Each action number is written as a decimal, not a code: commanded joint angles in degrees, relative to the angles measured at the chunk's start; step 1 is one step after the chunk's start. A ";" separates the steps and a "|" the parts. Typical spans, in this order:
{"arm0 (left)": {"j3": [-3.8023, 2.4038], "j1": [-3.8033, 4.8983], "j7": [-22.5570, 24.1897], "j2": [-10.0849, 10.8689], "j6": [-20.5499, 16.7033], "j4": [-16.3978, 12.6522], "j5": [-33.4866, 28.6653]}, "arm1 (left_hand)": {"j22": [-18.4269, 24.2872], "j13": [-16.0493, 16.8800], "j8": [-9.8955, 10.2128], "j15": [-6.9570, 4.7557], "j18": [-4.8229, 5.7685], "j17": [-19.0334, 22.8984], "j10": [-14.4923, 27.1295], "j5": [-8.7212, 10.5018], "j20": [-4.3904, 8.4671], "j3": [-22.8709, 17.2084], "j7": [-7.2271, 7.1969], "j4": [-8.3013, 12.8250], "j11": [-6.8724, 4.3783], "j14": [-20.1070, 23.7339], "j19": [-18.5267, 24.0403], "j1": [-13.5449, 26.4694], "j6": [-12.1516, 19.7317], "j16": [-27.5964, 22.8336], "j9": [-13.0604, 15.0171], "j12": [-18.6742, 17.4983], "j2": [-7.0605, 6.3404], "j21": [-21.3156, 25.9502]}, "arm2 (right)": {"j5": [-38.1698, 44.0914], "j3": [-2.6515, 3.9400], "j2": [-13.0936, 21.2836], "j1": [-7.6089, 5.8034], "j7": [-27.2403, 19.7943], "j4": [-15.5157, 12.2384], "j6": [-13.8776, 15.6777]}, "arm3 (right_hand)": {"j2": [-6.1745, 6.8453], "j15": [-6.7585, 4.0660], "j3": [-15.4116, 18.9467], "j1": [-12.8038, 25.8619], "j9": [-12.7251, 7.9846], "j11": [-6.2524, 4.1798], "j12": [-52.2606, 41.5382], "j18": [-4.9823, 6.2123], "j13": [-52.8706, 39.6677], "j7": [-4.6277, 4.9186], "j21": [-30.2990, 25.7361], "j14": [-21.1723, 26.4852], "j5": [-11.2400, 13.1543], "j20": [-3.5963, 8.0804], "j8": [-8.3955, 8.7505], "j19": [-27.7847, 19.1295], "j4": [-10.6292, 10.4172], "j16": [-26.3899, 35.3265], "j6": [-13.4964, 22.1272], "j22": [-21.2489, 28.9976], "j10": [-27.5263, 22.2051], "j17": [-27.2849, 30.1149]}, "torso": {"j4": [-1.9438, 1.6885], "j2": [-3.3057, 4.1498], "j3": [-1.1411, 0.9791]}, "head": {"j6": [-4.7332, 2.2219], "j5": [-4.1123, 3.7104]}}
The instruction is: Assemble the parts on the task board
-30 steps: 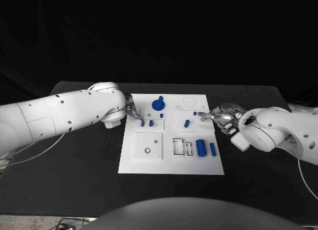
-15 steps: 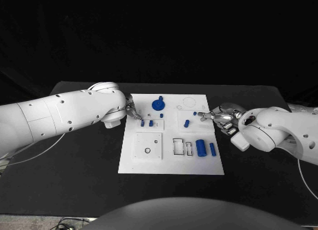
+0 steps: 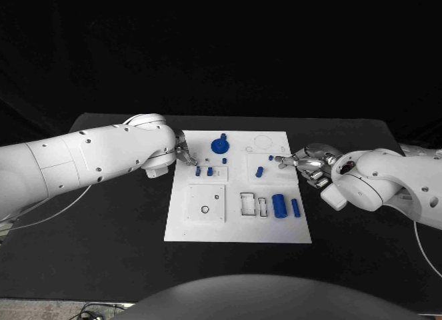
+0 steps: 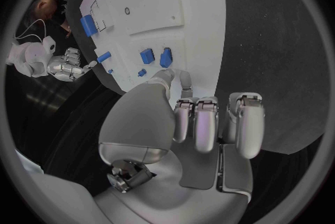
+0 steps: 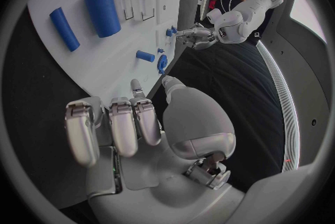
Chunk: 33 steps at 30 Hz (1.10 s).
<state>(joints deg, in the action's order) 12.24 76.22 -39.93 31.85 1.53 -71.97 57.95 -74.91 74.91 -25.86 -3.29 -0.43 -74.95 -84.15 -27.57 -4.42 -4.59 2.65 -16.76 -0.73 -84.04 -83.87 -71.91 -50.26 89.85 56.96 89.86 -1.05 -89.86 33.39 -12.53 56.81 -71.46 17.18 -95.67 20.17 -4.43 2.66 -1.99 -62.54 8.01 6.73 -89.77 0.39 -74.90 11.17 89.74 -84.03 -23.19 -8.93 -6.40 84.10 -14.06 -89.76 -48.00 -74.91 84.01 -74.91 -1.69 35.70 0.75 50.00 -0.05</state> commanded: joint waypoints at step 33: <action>-0.02 0.02 0.23 -0.29 1.21 -0.02 -0.05 | -15.09 15.09 -0.25 -0.08 0.43 -15.05 -5.85 3.07 0.31 1.06 0.01 -0.09 -0.01 -5.96 -6.13 1.88 0.03 0.15 -0.21 0.14 0.56 -0.14 | 0.49 -0.01 -0.04 0.04 -0.05 -0.13 -0.54 | 0.20 0.54 0.43 -0.54 0.03 0.28 -0.23 -0.39 -15.10 0.10 0.26 -5.97 -0.25 -0.45 -0.32 5.90 -0.04 -0.24 0.47 -15.09 5.99 -15.09 | -0.02 0.01 -0.03 | 0.00 -0.13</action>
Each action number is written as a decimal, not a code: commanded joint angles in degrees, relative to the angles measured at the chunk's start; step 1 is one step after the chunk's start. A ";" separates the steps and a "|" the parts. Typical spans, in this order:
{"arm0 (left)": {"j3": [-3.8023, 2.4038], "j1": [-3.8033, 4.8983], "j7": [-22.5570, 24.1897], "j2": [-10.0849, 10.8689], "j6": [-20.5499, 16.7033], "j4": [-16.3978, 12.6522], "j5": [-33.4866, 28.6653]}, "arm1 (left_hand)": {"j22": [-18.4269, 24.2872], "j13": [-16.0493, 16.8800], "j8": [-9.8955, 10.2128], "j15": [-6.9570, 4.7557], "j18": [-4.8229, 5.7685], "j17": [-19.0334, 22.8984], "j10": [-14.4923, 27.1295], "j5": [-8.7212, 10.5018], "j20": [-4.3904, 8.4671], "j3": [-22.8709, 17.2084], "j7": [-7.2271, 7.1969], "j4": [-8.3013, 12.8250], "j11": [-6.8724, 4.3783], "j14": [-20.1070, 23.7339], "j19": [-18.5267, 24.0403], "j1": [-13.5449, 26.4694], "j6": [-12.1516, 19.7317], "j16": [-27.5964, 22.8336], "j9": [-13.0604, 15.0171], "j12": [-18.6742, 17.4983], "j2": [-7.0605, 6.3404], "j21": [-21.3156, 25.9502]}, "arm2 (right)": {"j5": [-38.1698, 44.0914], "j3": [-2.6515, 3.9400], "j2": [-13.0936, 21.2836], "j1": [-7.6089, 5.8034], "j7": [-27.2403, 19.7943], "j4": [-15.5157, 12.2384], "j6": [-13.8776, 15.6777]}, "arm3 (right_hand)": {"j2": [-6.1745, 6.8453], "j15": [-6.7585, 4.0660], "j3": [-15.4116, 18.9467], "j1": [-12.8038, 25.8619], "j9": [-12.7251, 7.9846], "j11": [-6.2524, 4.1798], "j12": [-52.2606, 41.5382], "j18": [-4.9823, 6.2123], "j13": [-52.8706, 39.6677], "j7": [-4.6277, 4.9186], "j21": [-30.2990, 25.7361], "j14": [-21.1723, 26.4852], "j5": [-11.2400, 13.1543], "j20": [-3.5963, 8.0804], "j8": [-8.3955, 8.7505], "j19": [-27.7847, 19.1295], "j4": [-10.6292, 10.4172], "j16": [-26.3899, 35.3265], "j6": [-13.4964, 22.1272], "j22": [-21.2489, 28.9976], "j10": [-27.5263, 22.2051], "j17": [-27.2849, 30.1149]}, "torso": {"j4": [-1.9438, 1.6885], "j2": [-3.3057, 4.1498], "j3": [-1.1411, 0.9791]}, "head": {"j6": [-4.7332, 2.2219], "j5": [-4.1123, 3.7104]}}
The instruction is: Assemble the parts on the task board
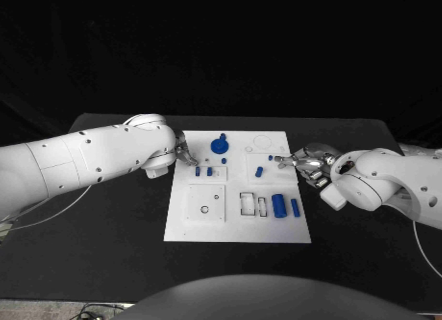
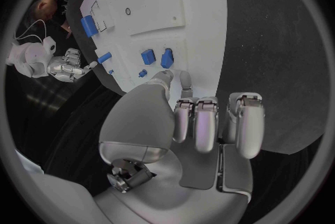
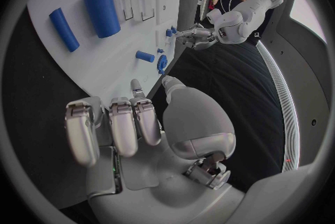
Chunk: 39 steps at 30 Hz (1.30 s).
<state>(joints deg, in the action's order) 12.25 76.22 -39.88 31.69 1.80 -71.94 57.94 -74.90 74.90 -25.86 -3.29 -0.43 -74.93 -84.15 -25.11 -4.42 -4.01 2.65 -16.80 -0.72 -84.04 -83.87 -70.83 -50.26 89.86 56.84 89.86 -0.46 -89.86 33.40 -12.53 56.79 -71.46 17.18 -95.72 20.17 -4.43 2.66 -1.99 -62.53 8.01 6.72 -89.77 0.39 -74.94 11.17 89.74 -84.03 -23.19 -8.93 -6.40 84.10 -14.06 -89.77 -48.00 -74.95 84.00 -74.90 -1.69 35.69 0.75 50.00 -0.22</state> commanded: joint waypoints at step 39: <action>0.00 0.02 0.38 0.11 1.76 -0.09 -0.44 | -15.10 15.10 -0.46 -0.03 0.43 -15.07 -5.85 5.49 0.29 1.63 0.05 0.02 0.04 -5.96 -6.13 0.67 0.08 0.14 -0.15 0.14 0.12 -0.14 | 0.49 -0.01 -0.05 0.04 -0.03 0.01 -0.47 | 0.17 0.58 0.58 -0.68 0.03 0.31 -0.23 -0.39 -15.06 0.12 0.26 -5.97 -0.29 -0.48 -0.42 5.90 -0.04 -0.23 0.51 -15.05 6.00 -15.10 | -0.04 0.01 0.02 | 0.00 -0.08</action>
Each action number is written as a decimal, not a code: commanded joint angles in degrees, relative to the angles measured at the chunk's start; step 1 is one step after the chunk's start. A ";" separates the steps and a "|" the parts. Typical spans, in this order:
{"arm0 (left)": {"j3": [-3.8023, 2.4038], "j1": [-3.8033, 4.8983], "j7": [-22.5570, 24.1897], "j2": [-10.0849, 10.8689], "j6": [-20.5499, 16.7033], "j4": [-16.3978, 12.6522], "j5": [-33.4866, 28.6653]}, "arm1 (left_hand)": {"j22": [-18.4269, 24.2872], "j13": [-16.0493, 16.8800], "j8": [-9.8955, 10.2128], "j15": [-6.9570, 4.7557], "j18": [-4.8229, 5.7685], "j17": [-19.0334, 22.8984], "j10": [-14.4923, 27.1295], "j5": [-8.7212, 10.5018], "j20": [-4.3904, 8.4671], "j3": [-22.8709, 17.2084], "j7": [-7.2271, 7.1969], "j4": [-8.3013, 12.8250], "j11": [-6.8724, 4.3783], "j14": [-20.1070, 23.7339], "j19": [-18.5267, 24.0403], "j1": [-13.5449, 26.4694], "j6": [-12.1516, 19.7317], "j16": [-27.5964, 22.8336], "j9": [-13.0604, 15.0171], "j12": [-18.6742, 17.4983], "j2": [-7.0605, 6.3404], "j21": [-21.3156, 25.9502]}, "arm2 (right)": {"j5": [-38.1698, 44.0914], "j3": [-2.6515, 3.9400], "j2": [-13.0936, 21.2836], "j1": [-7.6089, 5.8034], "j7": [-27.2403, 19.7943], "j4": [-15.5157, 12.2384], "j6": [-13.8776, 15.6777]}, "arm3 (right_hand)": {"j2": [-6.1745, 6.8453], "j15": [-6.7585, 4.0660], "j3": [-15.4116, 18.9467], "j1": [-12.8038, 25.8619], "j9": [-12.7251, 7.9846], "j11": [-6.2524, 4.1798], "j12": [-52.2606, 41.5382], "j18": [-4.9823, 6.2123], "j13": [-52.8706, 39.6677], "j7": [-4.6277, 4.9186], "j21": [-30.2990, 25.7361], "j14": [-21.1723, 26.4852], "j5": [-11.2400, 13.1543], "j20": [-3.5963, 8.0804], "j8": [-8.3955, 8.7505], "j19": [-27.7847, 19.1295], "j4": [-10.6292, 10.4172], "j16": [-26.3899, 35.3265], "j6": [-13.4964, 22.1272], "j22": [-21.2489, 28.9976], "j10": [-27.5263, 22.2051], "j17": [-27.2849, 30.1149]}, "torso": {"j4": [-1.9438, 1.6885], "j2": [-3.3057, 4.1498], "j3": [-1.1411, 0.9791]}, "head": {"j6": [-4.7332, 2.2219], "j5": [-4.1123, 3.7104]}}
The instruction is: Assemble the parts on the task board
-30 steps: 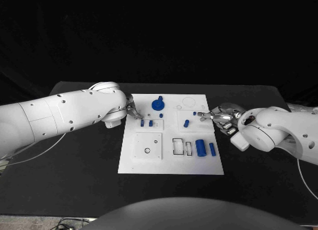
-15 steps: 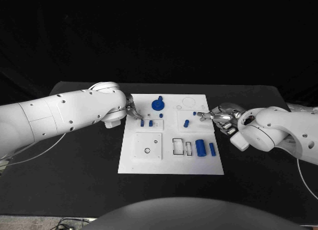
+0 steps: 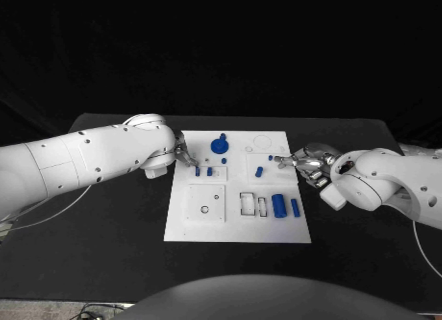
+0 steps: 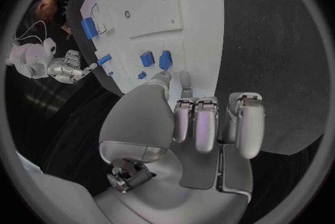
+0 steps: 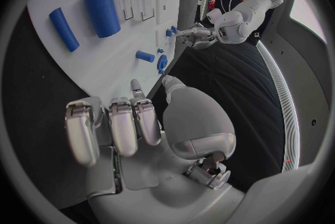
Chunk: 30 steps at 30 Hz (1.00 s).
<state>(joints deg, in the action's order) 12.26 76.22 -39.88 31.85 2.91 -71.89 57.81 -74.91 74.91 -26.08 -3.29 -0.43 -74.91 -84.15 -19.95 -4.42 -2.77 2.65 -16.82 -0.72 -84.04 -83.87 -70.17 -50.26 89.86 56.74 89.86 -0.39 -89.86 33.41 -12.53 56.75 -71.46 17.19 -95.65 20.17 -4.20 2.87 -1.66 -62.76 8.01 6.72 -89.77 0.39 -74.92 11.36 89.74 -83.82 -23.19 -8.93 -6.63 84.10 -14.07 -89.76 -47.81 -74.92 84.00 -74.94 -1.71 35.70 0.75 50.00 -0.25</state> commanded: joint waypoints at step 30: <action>-0.02 0.01 2.09 0.43 0.70 -0.59 -1.30 | -15.09 15.09 -0.25 -0.02 0.43 -15.09 -5.85 0.63 0.29 0.52 0.08 0.04 0.05 -5.96 -6.13 0.00 0.09 0.14 -0.06 0.14 0.04 -0.14 | 0.47 -0.01 -0.09 0.04 -0.07 0.08 -0.40 | -0.08 0.37 0.27 -0.51 0.03 0.32 -0.23 -0.39 -15.08 -0.06 0.26 -6.18 -0.32 -0.49 -0.22 5.90 -0.02 -0.24 0.34 -15.08 6.00 -15.06 | 0.02 -0.03 0.00 | 0.00 -0.33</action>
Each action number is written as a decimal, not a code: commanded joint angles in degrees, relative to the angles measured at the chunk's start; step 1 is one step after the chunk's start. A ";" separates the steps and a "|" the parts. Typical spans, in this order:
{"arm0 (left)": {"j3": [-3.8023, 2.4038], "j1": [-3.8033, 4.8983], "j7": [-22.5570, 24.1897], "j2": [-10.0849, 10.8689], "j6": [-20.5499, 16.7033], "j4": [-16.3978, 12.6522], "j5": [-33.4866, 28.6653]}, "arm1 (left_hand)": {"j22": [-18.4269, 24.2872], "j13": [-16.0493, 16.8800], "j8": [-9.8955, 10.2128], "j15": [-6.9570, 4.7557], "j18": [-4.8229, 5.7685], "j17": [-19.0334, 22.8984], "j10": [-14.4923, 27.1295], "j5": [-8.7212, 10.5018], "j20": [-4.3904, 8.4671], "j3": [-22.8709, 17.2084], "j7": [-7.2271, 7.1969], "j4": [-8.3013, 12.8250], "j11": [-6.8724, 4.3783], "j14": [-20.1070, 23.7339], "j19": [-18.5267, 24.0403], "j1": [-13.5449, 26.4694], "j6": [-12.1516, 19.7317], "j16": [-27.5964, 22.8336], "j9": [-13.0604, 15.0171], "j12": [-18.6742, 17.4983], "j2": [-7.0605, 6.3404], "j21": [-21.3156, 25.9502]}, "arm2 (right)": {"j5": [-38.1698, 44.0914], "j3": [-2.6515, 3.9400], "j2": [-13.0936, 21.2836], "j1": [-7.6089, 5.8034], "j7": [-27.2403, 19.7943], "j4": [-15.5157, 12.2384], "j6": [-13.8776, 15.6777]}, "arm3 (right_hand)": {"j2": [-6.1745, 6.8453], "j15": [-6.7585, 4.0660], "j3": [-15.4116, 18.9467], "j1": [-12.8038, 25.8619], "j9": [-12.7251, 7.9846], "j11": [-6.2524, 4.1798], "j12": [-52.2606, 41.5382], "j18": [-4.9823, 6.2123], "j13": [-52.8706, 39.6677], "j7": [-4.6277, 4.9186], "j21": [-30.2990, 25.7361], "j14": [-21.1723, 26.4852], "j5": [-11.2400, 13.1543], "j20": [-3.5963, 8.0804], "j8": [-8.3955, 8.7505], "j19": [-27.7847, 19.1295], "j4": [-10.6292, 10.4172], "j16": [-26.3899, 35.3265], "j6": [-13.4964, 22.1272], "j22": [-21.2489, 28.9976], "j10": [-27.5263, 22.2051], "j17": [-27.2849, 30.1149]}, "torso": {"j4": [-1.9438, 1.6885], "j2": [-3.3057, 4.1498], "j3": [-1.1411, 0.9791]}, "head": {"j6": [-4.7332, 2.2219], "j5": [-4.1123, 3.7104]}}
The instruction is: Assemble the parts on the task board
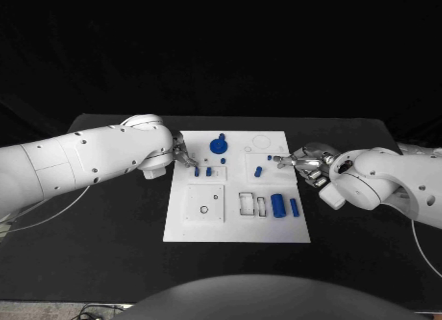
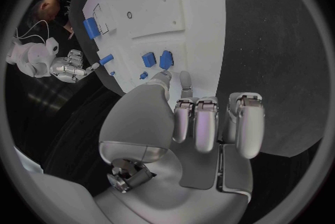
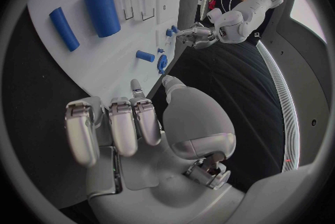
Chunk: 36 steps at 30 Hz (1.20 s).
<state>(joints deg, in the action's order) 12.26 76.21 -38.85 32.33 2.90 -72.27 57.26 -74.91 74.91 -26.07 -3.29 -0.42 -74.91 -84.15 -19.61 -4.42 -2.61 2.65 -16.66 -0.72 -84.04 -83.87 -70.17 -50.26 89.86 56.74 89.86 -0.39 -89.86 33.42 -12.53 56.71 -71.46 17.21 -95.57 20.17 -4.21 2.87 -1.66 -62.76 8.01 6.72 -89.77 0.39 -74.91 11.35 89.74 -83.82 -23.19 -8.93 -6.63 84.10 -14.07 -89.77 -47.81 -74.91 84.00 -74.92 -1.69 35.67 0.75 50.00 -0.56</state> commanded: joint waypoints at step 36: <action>-0.02 0.01 1.76 0.46 0.28 -0.84 -1.31 | -15.09 15.09 -0.27 -0.02 0.42 -15.09 -5.85 0.36 0.28 0.44 0.08 -0.12 0.06 -5.96 -6.13 0.01 0.08 0.14 -0.06 0.14 0.01 -0.14 | 0.47 -0.01 -0.09 0.07 -0.07 0.06 -0.39 | -0.14 0.40 0.33 -0.67 0.03 0.34 -0.23 -0.39 -15.09 -0.03 0.26 -6.18 -0.41 -0.51 -0.29 5.90 0.02 -0.23 0.37 -15.09 6.00 -15.08 | -0.02 0.04 0.00 | 0.00 0.00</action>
<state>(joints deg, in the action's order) 12.26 76.21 -38.00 32.83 2.86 -72.91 56.50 -74.91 74.91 -26.07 -3.29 -0.42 -74.94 -84.15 -19.61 -4.42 -2.46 2.65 -16.82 -0.72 -84.04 -83.87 -70.17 -50.26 89.85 56.75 89.86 -0.39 -89.86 33.42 -12.53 56.64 -71.43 17.21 -95.49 20.18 -4.44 2.86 -1.67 -62.99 8.01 6.72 -89.77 0.38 -74.91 11.35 89.74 -83.82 -23.42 -9.14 -6.63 83.90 -14.06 -89.76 -47.82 -74.94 84.00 -74.90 -1.71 35.68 0.75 50.00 -0.57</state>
